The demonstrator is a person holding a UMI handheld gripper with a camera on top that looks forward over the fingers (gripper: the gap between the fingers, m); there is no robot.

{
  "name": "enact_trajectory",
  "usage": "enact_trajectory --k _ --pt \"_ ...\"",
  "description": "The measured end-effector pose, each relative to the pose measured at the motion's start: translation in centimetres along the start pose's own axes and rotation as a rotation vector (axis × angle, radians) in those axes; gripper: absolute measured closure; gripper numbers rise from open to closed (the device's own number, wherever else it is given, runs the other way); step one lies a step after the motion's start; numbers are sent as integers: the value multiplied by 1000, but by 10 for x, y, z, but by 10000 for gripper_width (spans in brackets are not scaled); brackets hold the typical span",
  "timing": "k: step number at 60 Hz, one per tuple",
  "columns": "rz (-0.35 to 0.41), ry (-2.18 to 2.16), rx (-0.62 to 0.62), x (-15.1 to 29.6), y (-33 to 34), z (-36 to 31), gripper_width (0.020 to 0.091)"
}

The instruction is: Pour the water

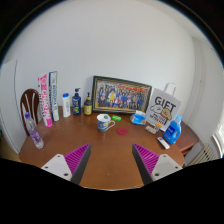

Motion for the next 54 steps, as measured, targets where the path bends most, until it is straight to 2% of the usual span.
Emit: enact_trajectory --k 14,22,30,45,54 --pt "-25 13 17 -12 -3 -48 250" --pt "-37 37 64 -26 -7 -102 252" --pt "-35 59 164 -37 -11 -176 249" --pt "25 96 313 -40 -41 -327 248" --pt "81 79 345 -23 -79 -390 245"
Point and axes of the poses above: the point between the fingertips, and its own axes, seen from behind it with the camera up: z to the right, x up, y backward, against the way the camera looks, the point moved 7 cm from there along y, backward, against the way the camera looks, and after that the axes turned 14 degrees about -z, right-handed, at the moved point
